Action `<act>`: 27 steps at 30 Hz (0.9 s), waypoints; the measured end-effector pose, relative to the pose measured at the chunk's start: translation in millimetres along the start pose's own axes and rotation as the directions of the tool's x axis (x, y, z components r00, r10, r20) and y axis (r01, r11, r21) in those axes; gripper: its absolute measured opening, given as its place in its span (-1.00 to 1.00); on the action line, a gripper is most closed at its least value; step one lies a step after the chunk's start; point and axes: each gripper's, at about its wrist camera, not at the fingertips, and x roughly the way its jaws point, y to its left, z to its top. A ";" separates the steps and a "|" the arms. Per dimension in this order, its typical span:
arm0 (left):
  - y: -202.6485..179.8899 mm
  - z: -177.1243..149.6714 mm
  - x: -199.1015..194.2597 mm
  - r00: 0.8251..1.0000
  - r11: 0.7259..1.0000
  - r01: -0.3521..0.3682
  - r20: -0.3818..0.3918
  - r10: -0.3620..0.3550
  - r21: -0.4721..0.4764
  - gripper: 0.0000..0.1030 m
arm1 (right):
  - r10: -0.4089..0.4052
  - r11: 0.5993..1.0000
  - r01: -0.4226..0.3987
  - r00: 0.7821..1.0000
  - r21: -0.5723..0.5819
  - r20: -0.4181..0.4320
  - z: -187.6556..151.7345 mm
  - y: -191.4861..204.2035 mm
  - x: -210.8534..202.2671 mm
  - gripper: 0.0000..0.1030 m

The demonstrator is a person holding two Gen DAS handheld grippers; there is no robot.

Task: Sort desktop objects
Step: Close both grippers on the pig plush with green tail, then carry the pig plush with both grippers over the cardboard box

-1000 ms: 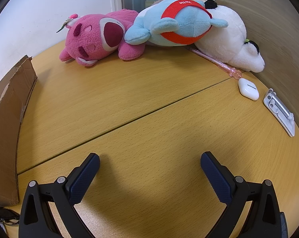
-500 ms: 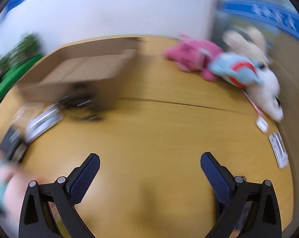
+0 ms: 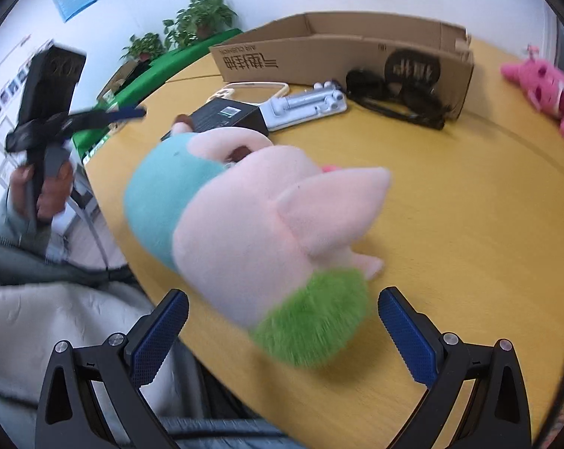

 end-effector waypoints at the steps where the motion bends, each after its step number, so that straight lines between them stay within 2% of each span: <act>1: 4.8 -1.8 1.0 1.000 1.000 0.015 -0.017 -0.015 -0.015 0.99 | 0.021 1.000 -0.021 1.000 0.002 0.011 3.8 4.5 3.3 1.00; 3: 7.2 -3.9 3.4 0.999 1.000 0.002 -0.034 -0.003 -0.030 0.99 | 0.020 1.000 -0.020 0.999 -0.024 0.029 13.7 18.5 9.5 1.00; 7: 21.8 -6.2 2.3 0.999 0.995 0.014 -0.051 -0.019 -0.096 0.99 | 0.071 0.994 -0.068 0.997 -0.086 0.042 37.0 52.4 28.7 0.99; 9: 25.2 -8.7 3.1 0.998 0.994 -0.004 -0.066 -0.003 -0.106 0.99 | 0.090 0.990 -0.084 0.995 -0.115 0.048 44.8 63.0 34.7 0.99; 12: 32.8 -17.3 2.3 0.996 0.990 -0.015 -0.085 0.003 -0.143 0.99 | 0.073 0.987 -0.065 0.996 -0.146 0.049 40.7 68.0 34.9 0.99; 17: 43.7 -31.0 2.7 0.990 0.980 0.003 -0.135 -0.030 -0.201 0.99 | 0.035 0.994 -0.037 0.999 -0.107 -0.016 21.7 53.4 36.7 0.99; 18: 43.1 -32.5 4.8 0.989 0.979 0.019 -0.142 -0.049 -0.204 0.99 | 0.040 0.995 -0.042 0.999 -0.089 -0.020 18.0 51.1 38.7 0.93; 19: 41.5 -33.1 8.4 0.986 0.979 0.032 -0.151 -0.063 -0.204 0.99 | 0.059 0.996 -0.059 0.998 -0.074 -0.014 15.6 49.6 39.7 0.73; 20: 40.1 -33.1 12.2 0.985 0.979 0.041 -0.159 -0.074 -0.201 0.97 | 0.085 0.994 -0.085 0.996 -0.063 -0.004 14.9 49.4 40.6 0.65; 22: 37.5 -31.8 19.3 0.982 0.977 0.057 -0.168 -0.092 -0.205 0.78 | 0.083 0.994 -0.082 0.996 -0.072 0.012 16.4 55.4 39.9 0.60; 23: 36.2 -30.7 20.9 0.982 0.977 0.057 -0.165 -0.092 -0.204 0.78 | 0.073 0.994 -0.072 0.997 -0.083 0.011 17.3 59.5 39.5 0.60; 27: 26.3 -21.2 14.6 0.990 0.992 -0.004 -0.138 -0.014 -0.127 0.75 | 0.056 0.994 -0.055 0.998 -0.094 0.016 23.3 66.2 43.6 0.53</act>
